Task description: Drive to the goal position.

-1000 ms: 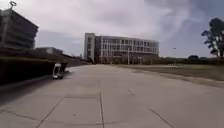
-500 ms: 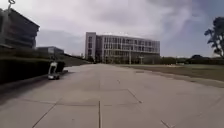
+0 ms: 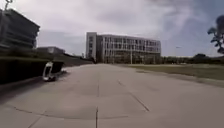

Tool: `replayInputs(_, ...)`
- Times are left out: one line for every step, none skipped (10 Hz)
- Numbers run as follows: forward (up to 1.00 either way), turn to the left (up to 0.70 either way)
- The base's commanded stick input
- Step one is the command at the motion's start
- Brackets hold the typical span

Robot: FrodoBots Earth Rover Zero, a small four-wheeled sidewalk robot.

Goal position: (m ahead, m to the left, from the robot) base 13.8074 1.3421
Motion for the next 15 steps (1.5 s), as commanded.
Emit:
replayInputs(0.85, 0.0)
replayInputs(0.85, 0.0)
replayInputs(0.85, 0.0)
replayInputs(0.85, 0.0)
replayInputs(0.85, 0.0)
replayInputs(0.85, 0.0)
replayInputs(0.85, 0.0)
replayInputs(0.85, 0.0)
replayInputs(0.85, 0.0)
replayInputs(0.85, 0.0)
replayInputs(0.85, 0.0)
replayInputs(0.85, 0.0)
replayInputs(0.85, 0.0)
replayInputs(0.85, 0.0)
replayInputs(0.85, 0.0)
